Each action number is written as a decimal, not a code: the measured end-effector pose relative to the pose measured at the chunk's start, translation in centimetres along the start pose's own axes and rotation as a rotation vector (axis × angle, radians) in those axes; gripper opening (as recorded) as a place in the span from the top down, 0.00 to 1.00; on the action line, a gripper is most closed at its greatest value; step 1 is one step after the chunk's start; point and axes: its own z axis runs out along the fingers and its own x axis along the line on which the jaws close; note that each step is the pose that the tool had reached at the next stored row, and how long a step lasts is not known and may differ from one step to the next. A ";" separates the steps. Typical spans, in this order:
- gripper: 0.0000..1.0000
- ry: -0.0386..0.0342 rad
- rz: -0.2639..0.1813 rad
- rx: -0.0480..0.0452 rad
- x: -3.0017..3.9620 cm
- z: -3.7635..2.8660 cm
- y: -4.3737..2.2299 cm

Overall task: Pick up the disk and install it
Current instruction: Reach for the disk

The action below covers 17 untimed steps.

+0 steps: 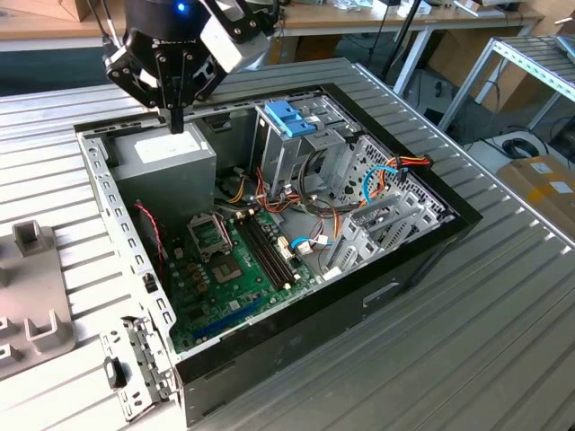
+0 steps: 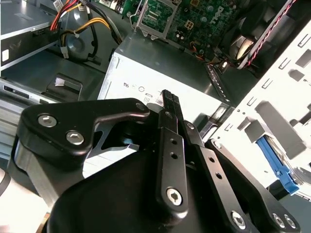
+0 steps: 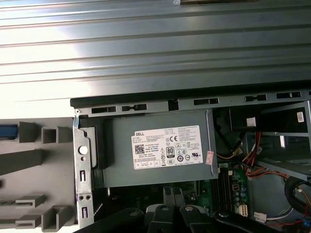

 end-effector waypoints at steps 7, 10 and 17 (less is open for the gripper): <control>0.90 0.0001 0.000 0.0000 0.23 -0.01 -0.02; 0.90 0.0000 0.000 0.0000 0.36 -0.01 -0.03; 0.90 0.0000 0.000 0.0000 0.72 -0.02 -0.05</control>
